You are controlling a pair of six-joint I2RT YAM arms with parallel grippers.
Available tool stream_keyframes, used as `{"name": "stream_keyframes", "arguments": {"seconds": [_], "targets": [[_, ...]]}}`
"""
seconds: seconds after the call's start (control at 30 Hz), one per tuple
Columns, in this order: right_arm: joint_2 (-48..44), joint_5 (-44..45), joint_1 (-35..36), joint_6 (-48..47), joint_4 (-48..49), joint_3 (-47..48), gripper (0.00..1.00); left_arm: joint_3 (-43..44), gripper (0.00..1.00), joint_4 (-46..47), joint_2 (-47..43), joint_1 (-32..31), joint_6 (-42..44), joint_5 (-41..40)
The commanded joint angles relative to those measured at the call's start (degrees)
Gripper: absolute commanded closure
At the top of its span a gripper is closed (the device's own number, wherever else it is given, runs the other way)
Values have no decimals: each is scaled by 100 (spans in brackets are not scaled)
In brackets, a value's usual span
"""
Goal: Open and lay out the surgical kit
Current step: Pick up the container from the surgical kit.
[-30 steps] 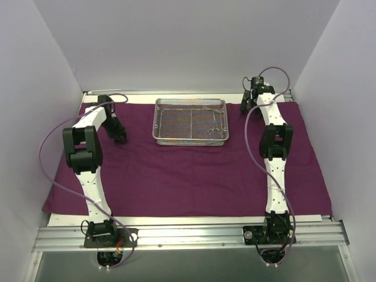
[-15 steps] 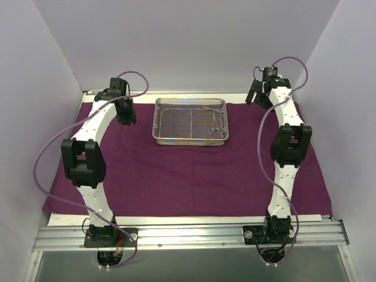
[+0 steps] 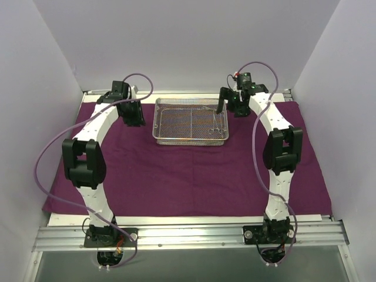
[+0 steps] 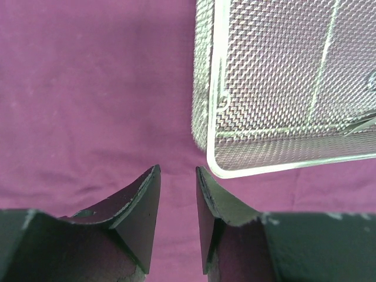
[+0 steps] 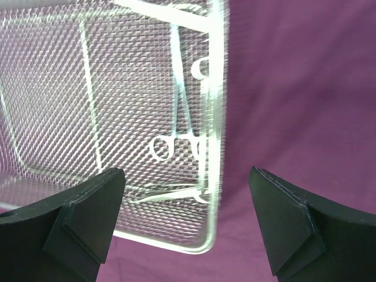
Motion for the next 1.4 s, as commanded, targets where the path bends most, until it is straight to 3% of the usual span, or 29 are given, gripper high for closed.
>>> {"name": "stream_keyframes", "arguments": {"seconds": [0.0,0.43,0.93,1.23,1.33,1.37], "targets": [[146,-52,3,-148,-184,200,9,457,60,93,313,19,-91,395],[727,141,162,-297,-439,429,10,362,59,505,578,-210,-241,800],[1078,299,215,-218,-492,552,16,678,59,215,1263,-464,-126,457],[1465,212,215,-200,-685,1114,34,932,70,84,1527,-491,-82,606],[1614,133,215,-200,-729,1334,47,1012,77,57,1588,-491,-91,711],[1649,141,215,-192,-756,1395,55,1029,79,57,1614,-491,-91,738]]}}
